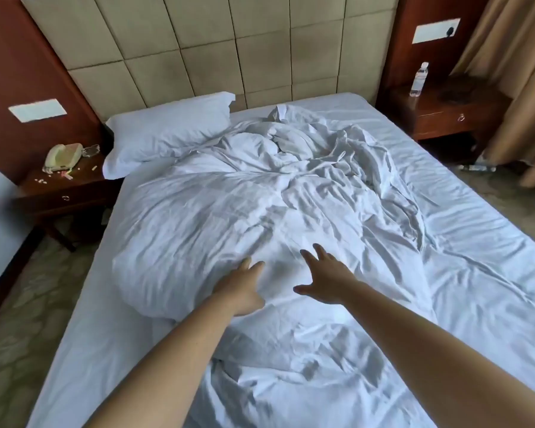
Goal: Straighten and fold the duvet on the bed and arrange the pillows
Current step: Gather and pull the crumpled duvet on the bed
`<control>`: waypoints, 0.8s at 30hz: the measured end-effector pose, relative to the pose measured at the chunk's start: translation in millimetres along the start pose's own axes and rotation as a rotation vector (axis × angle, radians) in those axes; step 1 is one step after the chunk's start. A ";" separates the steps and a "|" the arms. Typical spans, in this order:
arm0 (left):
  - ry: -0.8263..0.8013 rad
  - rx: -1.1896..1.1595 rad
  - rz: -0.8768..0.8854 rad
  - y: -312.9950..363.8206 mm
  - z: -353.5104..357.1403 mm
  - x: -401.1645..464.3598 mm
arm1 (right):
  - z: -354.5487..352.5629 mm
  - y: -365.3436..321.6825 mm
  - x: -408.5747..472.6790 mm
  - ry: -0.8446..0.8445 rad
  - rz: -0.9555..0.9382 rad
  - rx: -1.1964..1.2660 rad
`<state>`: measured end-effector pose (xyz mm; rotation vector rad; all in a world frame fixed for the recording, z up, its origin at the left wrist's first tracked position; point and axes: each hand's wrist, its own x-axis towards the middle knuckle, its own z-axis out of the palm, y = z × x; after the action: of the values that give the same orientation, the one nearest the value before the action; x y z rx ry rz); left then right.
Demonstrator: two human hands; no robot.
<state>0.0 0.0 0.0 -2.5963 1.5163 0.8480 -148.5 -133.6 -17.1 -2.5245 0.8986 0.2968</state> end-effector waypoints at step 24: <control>0.151 0.181 -0.021 -19.8 86.4 13.9 | 107.7 23.4 -15.3 0.149 0.166 0.075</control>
<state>-16.9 23.4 -84.9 -2.5888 1.5174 0.4966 -180.9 -90.5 -114.4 -2.4326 1.1588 0.1244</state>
